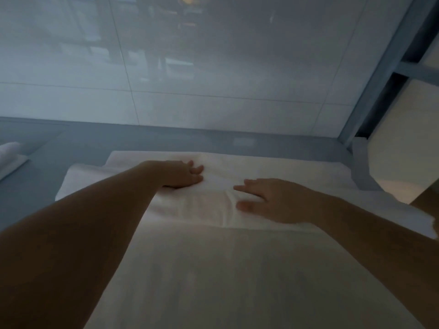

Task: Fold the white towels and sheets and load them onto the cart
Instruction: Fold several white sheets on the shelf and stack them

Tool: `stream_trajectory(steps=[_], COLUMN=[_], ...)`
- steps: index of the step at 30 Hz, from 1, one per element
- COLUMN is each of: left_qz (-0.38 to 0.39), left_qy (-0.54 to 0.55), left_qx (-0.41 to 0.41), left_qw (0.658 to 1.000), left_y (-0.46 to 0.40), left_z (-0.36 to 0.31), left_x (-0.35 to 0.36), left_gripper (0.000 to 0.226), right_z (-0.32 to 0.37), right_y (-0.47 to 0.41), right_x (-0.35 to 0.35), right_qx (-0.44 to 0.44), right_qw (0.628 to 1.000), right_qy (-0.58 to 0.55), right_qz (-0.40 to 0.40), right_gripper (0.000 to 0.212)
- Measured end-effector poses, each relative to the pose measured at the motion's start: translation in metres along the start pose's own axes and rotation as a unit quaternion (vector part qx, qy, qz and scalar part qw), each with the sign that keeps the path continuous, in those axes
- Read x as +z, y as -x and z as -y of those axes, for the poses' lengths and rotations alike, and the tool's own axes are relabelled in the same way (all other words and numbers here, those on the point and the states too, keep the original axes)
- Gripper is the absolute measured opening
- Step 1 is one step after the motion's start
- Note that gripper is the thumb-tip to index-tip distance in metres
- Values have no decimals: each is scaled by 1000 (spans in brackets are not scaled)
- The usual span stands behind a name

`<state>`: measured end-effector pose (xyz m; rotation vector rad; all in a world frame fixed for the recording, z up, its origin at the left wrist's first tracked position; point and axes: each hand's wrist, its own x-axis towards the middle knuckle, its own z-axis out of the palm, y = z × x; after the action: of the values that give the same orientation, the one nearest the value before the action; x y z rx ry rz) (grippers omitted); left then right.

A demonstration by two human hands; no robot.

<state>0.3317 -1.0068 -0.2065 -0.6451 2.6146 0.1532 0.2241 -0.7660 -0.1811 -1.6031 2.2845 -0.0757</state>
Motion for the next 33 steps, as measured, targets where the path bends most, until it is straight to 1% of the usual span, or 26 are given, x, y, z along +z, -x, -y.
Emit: stream_trajectory(steps=[1,3,5,7,8,9,10,11,13,14,15,16,18,20,25,30,33], left_qz=[-7,-45,-126,-245,-316,-382,-425,-446,-445,-436,-426,-415,-389,-373,-376,-381,-363], left_qy=[1,3,32,43,35,19,1,-7,-11,-11,-7,-2,-3,-16,-29,-19,-9], left_qx=[-6,-19,-35,-40,-35,-22,-7,11,47,59,71,81,86,69,33,41,39], left_qw=[1000,999,991,968,947,924,905,895,894,898,902,906,917,925,926,923,931], left_y=[-3,-4,1,17,28,40,54,67,86,91,93,93,91,87,97,137,160], left_z=[-1,-8,-18,-34,-44,-53,-61,-68,-77,-77,-75,-73,-69,-68,-74,-83,-89], left_x=[-5,-15,-22,-19,-12,-2,9,20,43,53,62,69,78,83,100,122,132], left_gripper=[55,55,56,50,47,43,40,39,39,41,44,47,54,60,63,64,64], right_z=[0,-2,-6,-10,-10,-9,-7,-4,2,5,6,7,6,2,7,28,40], right_y=[-3,-10,-18,-29,-34,-38,-40,-41,-36,-30,-23,-15,0,11,29,65,88], right_x=[4,11,11,6,3,2,1,2,7,13,21,30,54,73,86,104,111], right_qx=[11,27,42,74,94,113,126,132,122,94,57,18,-47,-68,-32,-24,-20], right_qw=[999,996,997,995,992,986,973,956,925,911,896,885,884,889,898,908,915], right_qy=[42,78,64,60,79,118,167,207,217,201,189,182,172,154,163,153,139], right_qz=[23,28,22,21,3,-34,-94,-161,-288,-348,-398,-427,-432,-427,-408,-388,-379], right_gripper=[98,84,77,74,71,66,59,51,35,32,31,33,36,39,50,51,50])
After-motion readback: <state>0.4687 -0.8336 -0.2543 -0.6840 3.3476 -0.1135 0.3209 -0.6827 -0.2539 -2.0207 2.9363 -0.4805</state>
